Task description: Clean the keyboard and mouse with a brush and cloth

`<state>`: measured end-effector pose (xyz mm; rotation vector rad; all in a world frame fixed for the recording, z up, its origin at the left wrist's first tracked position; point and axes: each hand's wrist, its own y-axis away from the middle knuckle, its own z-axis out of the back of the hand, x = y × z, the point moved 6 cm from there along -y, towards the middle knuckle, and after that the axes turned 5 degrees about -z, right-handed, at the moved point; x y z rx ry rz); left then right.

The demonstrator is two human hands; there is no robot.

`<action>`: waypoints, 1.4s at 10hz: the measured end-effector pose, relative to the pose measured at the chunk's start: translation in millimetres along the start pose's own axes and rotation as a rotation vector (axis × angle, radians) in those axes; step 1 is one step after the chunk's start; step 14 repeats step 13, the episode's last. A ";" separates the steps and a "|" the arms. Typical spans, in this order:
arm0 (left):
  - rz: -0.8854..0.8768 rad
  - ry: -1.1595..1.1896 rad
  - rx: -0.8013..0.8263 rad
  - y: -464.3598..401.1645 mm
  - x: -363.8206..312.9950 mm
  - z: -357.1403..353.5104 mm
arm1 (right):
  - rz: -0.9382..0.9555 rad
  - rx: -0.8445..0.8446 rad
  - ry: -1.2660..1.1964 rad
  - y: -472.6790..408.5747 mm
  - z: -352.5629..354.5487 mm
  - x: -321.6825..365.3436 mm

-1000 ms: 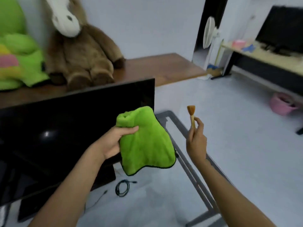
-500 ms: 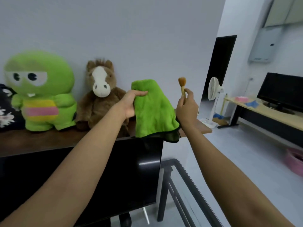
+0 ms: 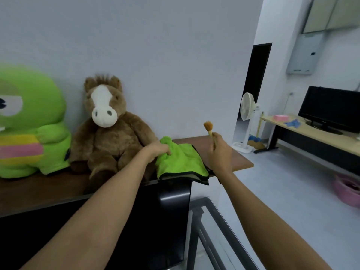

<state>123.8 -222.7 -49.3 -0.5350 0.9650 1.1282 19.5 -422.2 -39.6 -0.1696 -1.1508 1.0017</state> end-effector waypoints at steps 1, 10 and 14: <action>-0.270 -0.699 -0.346 10.8 -21.9 8.3 | 0.001 0.152 0.144 0.5 -24.3 -18.8; -0.350 -0.777 0.146 24.9 -12.8 14.1 | -0.003 0.476 0.537 3.4 -24.7 19.9; -0.247 -0.862 -0.191 141.7 23.8 177.2 | 0.365 0.513 0.630 46.8 -61.3 164.1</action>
